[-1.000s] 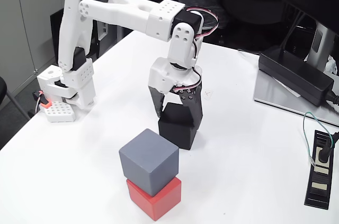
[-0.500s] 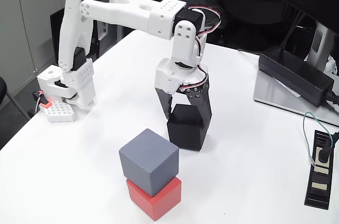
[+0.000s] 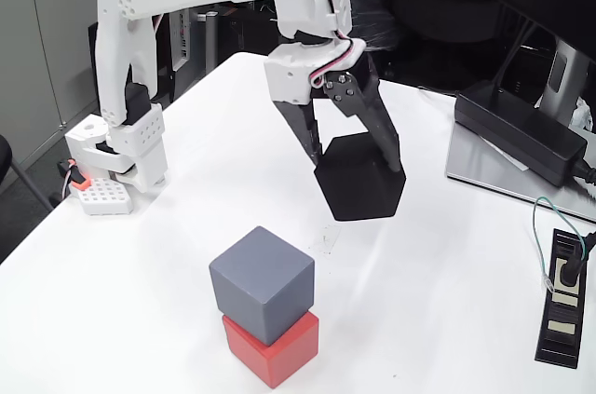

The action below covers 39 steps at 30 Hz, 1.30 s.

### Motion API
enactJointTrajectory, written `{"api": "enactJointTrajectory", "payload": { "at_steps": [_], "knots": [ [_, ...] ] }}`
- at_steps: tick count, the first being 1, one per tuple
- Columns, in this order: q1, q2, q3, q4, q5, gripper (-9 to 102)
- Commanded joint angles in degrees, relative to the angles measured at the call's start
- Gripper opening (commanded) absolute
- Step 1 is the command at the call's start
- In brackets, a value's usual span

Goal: Stack the three blocks in an ordered color.

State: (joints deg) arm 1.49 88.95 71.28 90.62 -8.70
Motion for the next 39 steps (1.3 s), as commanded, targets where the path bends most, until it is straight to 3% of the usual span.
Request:
{"api": "enactJointTrajectory", "payload": {
  "at_steps": [1,21,39],
  "knots": [
    [1.8,5.5,-2.5,0.1,-3.7,8],
    [12.2,17.3,-1.7,0.3,-5.9,8],
    [21.9,29.4,13.2,0.3,-6.3,8]
  ]
}}
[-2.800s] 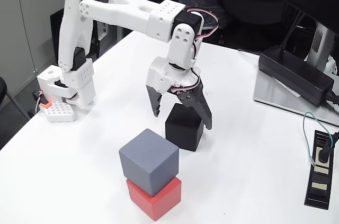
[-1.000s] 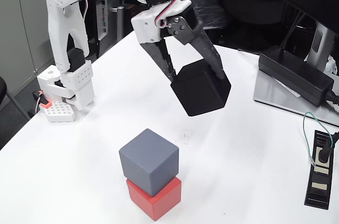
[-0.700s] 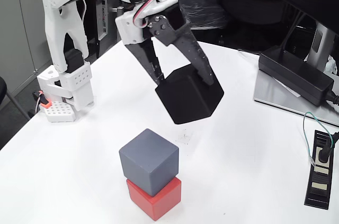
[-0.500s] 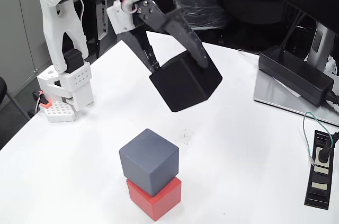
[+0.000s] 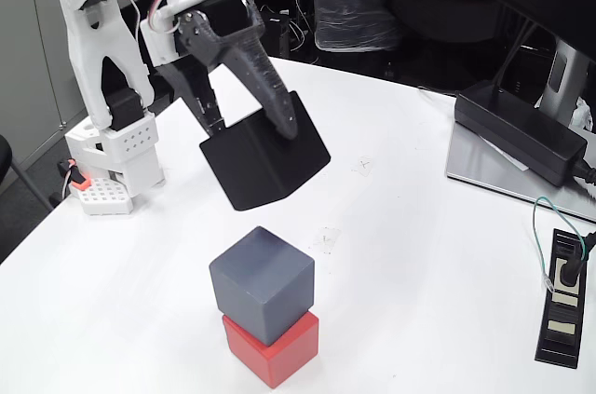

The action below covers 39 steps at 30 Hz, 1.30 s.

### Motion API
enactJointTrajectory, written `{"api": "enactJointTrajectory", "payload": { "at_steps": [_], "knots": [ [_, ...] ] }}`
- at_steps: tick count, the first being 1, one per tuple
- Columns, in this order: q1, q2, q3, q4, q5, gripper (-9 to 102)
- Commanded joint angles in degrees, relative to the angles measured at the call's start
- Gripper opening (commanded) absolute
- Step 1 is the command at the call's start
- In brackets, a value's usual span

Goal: Stack the three blocks in an ordered color.

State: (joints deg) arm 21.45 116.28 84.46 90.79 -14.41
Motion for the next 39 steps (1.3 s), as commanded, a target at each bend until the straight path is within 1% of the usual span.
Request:
{"api": "enactJointTrajectory", "payload": {
  "at_steps": [1,10,26,39],
  "knots": [
    [3.0,2.1,0.0,0.1,-0.6,8],
    [7.4,1.5,0.3,-0.1,-0.3,8],
    [7.4,1.3,0.4,-0.4,-0.9,7],
    [7.5,-5.5,-0.4,-0.4,-0.9,7]
  ]
}}
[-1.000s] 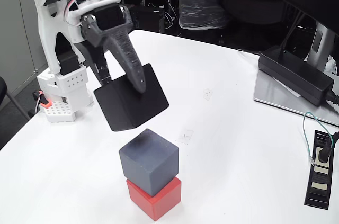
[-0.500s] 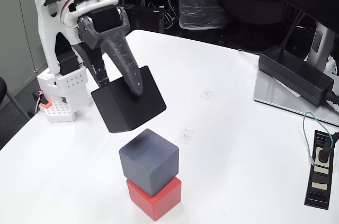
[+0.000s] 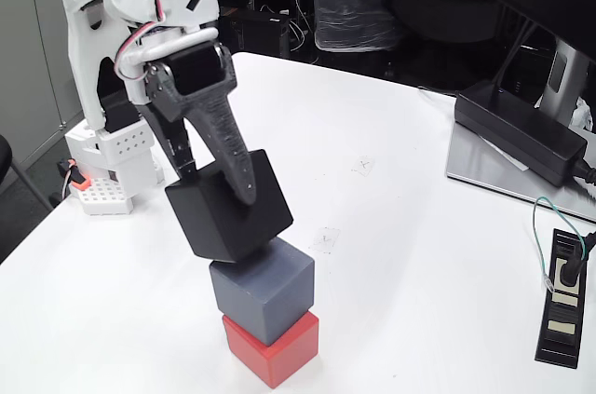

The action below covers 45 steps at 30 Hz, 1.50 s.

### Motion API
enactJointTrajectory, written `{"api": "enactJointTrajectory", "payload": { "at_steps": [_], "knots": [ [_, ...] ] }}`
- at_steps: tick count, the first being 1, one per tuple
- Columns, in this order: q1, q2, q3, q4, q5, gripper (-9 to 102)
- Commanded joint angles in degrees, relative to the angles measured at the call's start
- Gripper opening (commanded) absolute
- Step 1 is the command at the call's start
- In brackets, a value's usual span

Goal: Stack the three blocks in an ordered color.

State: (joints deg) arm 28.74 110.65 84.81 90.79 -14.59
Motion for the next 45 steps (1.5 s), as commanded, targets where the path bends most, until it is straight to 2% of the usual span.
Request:
{"api": "enactJointTrajectory", "payload": {
  "at_steps": [1,13,20,39,45],
  "knots": [
    [0.2,0.1,-0.9,-0.4,-0.8,7],
    [0.2,0.0,-1.0,-0.5,-0.8,8],
    [0.1,0.0,-1.0,-5.4,-0.6,8],
    [-0.2,-0.2,-0.1,-6.2,-0.8,8],
    [-0.2,-0.2,0.0,-6.2,-0.8,20]
  ]
}}
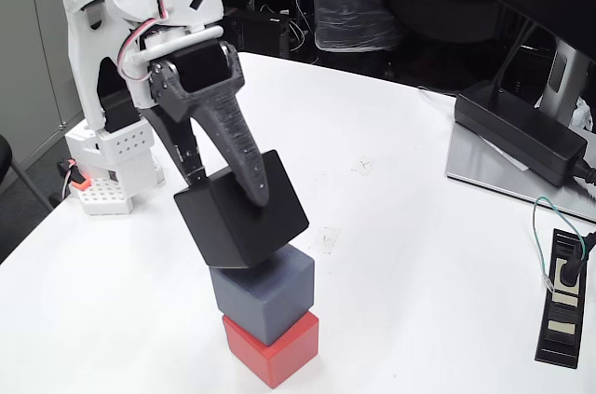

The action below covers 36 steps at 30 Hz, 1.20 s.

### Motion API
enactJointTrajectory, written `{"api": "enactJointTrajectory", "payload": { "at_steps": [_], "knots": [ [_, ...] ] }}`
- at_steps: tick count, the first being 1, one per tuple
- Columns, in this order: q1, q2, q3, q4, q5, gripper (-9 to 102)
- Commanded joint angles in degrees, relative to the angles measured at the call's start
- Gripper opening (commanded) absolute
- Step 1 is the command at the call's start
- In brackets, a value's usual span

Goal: Stack the three blocks in an ordered color.

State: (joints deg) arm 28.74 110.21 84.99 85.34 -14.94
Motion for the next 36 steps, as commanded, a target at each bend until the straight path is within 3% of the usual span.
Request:
{"api": "enactJointTrajectory", "payload": {
  "at_steps": [1,8,36],
  "knots": [
    [-0.1,0.3,-0.2,-0.7,-0.4,22],
    [0.1,0.3,-0.2,-0.7,-0.4,33],
    [-0.6,1.1,-1.2,-0.4,0.4,33]
  ]
}}
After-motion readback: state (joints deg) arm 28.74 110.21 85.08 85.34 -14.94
